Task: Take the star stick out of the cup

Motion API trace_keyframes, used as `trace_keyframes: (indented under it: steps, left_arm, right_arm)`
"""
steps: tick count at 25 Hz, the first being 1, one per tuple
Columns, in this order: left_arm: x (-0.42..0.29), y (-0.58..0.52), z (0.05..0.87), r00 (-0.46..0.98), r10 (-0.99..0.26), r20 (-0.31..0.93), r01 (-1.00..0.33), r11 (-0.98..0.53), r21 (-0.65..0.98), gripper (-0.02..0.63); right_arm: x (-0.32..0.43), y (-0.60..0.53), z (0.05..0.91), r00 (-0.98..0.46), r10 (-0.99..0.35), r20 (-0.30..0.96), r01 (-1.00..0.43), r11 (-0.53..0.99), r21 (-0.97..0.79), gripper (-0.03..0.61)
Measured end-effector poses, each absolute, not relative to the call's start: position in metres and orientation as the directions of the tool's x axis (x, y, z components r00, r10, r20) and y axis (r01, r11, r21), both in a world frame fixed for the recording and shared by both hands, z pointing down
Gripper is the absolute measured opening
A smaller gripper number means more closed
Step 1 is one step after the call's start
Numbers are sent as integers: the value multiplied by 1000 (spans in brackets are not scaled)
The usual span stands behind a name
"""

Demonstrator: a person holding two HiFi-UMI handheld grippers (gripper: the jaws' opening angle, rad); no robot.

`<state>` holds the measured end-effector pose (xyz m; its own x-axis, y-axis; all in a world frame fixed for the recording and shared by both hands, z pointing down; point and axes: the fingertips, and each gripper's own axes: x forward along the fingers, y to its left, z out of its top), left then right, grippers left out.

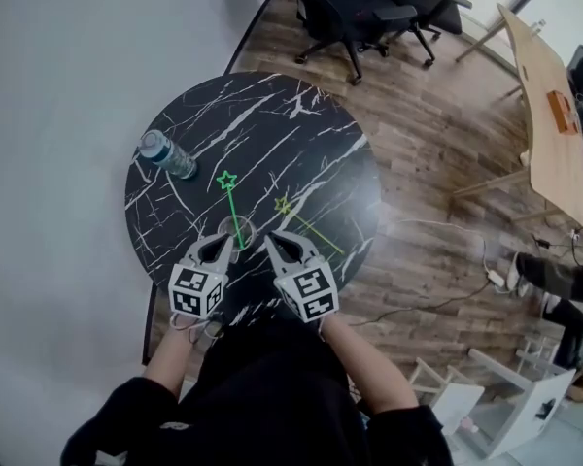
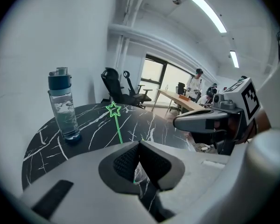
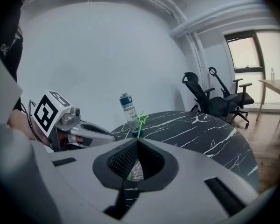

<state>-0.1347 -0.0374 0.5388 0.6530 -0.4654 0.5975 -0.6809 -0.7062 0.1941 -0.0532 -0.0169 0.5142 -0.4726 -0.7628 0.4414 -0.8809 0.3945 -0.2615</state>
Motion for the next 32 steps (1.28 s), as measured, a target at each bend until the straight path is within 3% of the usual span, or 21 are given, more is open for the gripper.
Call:
trace_keyframes:
  steps: [14, 32]
  left_arm:
    - [-132, -52, 554, 725, -329, 604, -555, -799, 231, 0]
    - [-124, -89, 569, 743, -309, 594, -561, -771, 301, 0]
  right_arm:
    - [-54, -19, 535, -330, -823, 463, -935, 216, -282, -5]
    - [-41, -32, 544, -263, -836, 481, -947, 128, -294, -5]
